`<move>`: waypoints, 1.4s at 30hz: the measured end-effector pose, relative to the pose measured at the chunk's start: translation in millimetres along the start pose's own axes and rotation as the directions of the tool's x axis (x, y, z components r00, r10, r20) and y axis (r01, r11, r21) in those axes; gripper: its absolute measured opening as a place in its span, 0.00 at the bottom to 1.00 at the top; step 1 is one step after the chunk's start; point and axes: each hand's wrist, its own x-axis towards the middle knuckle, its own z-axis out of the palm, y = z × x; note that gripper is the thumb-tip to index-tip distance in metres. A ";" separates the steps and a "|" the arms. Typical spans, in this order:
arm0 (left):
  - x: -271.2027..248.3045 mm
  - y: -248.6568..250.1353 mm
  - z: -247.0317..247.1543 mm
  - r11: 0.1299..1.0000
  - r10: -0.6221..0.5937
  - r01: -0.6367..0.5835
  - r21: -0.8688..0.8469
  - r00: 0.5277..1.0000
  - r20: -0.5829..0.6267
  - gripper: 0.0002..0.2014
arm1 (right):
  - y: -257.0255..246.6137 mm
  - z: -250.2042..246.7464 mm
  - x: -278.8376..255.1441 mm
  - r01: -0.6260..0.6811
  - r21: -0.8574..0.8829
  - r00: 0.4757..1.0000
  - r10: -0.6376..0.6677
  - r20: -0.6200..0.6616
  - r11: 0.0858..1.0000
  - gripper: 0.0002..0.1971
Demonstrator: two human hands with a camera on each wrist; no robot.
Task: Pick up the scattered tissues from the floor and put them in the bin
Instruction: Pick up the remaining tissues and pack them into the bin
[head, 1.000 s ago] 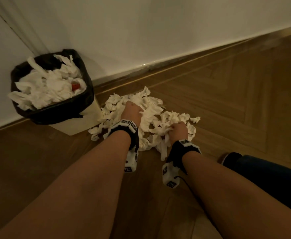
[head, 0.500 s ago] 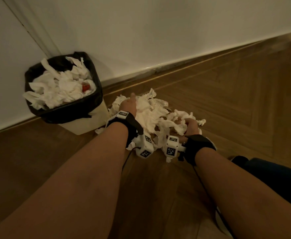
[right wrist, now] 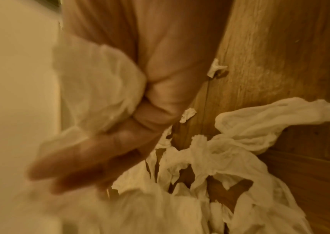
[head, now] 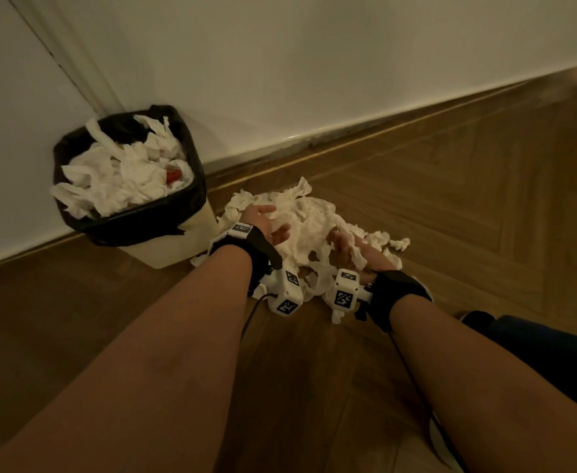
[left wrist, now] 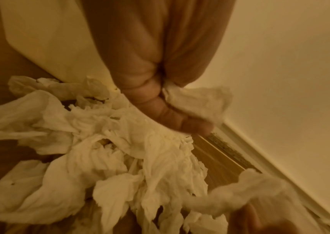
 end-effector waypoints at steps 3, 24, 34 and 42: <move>1.2 0.9 -1.5 0.999 -0.032 0.032 0.037 0.999 0.017 0.20 | 2.5 -2.7 6.0 -0.086 0.122 0.995 0.079 0.061 0.989 0.14; -44.9 137.2 -3.1 0.683 0.664 -0.664 0.303 0.738 0.119 0.11 | -35.7 171.0 4.3 0.371 -0.120 0.923 -0.352 0.158 0.921 0.12; -34.8 188.7 -123.1 0.658 0.701 -0.537 0.527 0.693 -0.169 0.19 | 12.9 293.2 -3.0 0.252 -0.049 0.882 -0.209 0.423 0.966 0.12; -29.4 158.3 -189.6 0.561 0.627 -0.344 0.753 0.770 -0.116 0.18 | 46.9 323.2 52.5 0.427 -0.873 0.780 -0.391 0.488 -0.238 0.17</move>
